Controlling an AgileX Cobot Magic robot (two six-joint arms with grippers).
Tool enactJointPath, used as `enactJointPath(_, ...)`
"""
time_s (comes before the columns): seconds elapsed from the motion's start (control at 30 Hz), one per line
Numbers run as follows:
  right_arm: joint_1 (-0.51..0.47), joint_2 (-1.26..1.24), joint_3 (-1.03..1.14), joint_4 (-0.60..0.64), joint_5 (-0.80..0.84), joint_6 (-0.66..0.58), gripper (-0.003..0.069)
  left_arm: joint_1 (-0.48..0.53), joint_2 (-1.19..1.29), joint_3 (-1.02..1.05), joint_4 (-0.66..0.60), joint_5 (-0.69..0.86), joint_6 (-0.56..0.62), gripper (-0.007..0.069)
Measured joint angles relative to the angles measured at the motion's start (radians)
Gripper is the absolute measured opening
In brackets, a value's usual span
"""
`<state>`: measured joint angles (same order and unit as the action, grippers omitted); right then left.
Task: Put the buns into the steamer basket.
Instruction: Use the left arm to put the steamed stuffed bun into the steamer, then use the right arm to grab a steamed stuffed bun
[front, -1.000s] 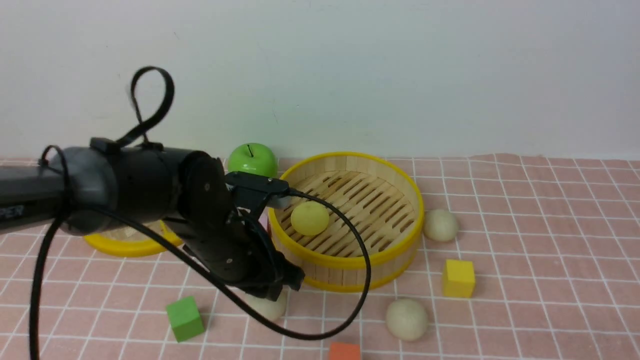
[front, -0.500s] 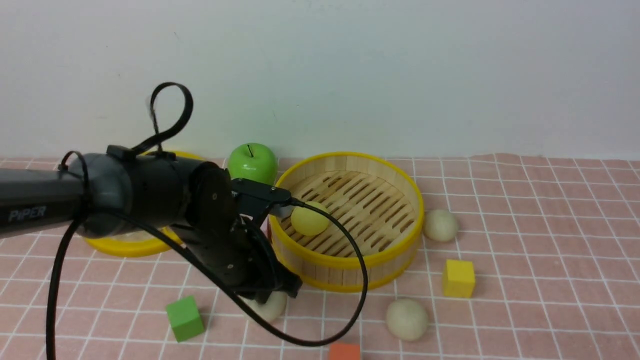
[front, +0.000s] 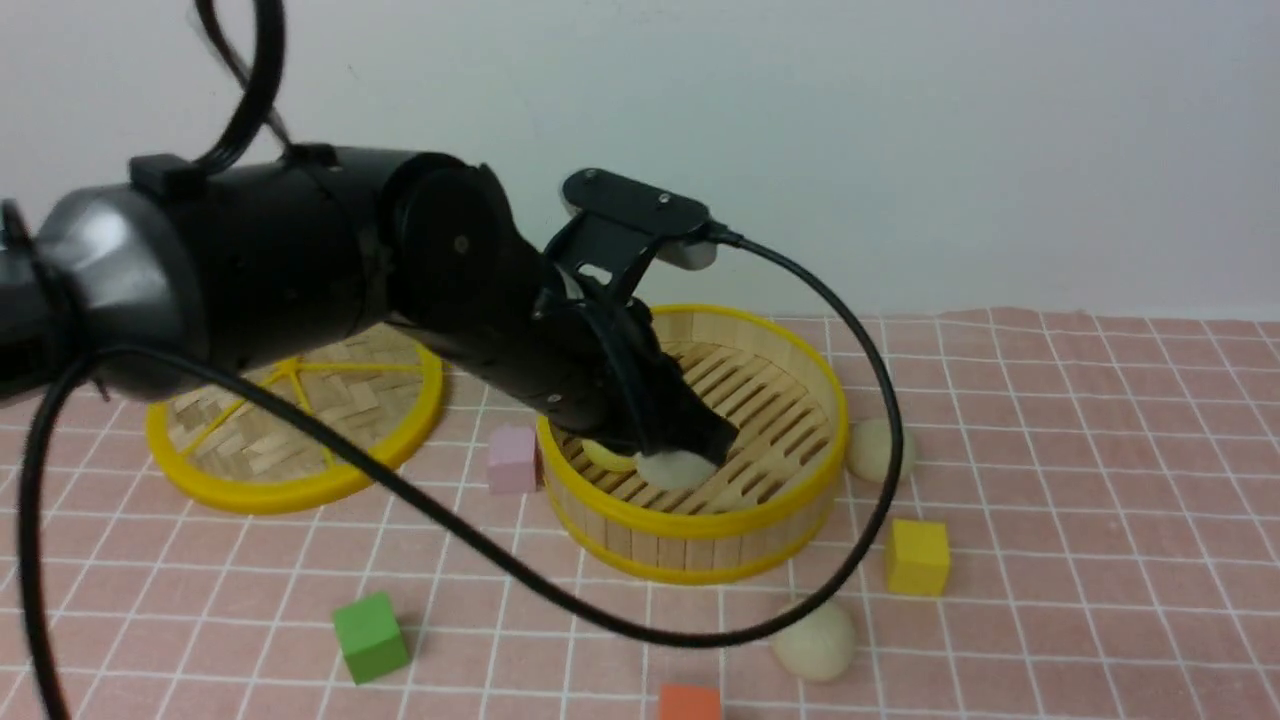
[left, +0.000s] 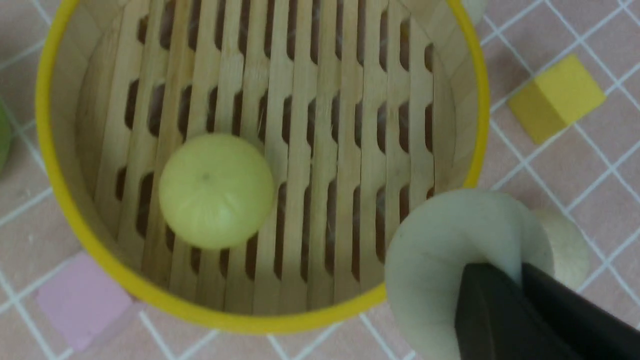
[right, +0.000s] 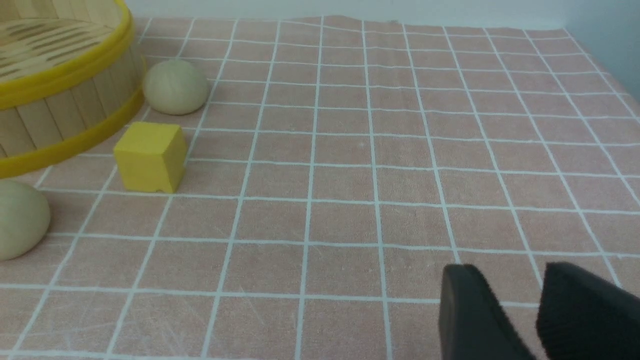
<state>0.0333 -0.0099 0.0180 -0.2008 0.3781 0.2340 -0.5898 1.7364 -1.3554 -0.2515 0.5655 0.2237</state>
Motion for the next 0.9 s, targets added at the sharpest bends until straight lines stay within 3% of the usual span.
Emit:
enactJointPath(0.3,0.0,0.0,0.0,0.0,0.0,0.0,0.024,0.0,0.216,-0.11,0.024,-0.04,0.025,0.0001)
enactJointPath(0.5,0.0,0.0,0.0,0.0,0.0,0.0,0.024,0.0,0.285,-0.114,0.101,-0.066,0.025,0.007)
enactJointPath(0.67,0.0,0.0,0.0,0.0,0.0,0.0,0.024,-0.001,0.286,-0.125,0.088,-0.078,0.018,0.027)
enactJointPath(0.7,0.0,0.0,0.0,0.0,0.0,0.0,0.024,-0.001,0.284,-0.125,0.087,-0.079,0.015,0.0278)
enactJointPath(0.73,0.0,0.0,0.0,0.0,0.0,0.0,0.024,-0.001,0.267,-0.125,0.069,-0.064,-0.002,0.0349)
enactJointPath(0.9,0.0,0.0,0.0,0.0,0.0,0.0,0.024,-0.001,0.092,-0.125,0.019,-0.005,-0.05,0.0454)
